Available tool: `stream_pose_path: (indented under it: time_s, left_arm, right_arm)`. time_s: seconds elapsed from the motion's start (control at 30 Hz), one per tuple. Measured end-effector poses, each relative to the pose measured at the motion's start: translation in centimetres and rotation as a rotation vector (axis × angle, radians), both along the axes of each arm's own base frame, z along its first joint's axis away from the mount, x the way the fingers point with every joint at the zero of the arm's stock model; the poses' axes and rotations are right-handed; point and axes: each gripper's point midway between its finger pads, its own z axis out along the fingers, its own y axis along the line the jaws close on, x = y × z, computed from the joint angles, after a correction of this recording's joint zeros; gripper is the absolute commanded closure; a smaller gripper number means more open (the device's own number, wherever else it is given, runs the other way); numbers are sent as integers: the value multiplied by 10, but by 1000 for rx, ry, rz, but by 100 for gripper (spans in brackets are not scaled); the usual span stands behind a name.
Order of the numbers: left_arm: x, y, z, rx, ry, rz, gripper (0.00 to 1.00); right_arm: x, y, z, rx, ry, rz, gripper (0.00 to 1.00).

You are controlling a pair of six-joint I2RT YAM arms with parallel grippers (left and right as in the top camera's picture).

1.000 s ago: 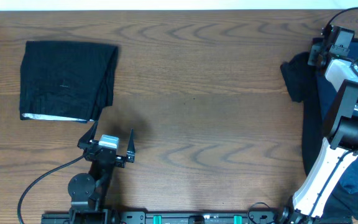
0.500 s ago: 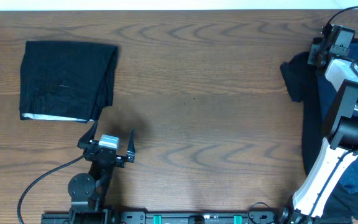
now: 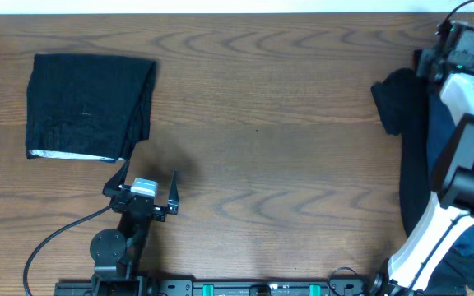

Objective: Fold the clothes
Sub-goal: 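Reach the right gripper into the clothes pile and grasp the blue jeans, then lift the jeans with the right gripper and drag them leftward to table center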

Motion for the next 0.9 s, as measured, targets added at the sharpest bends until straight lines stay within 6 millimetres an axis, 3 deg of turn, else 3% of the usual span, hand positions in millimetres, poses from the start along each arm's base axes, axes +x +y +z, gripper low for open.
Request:
stream_pose_path:
  time_s: [0.2, 0.47, 0.63, 0.77, 0.9]
  left_arm:
    - [0, 0, 0, 0, 0, 0, 2]
    - [0, 0, 0, 0, 0, 0, 2]
    - [0, 0, 0, 0, 0, 0, 2]
    - [0, 0, 0, 0, 0, 0, 2]
    - [0, 0, 0, 0, 0, 0, 2]
  right_arm:
    - [-16, 6, 66, -3, -50, 11, 99]
    - [-36, 49, 122, 9, -71, 85, 99]
    - [-50, 101, 166, 7, -105, 178, 99]
    - [-67, 156, 203, 6, -148, 285, 99]
    - [-88, 218, 216, 29, -132, 414, 99]
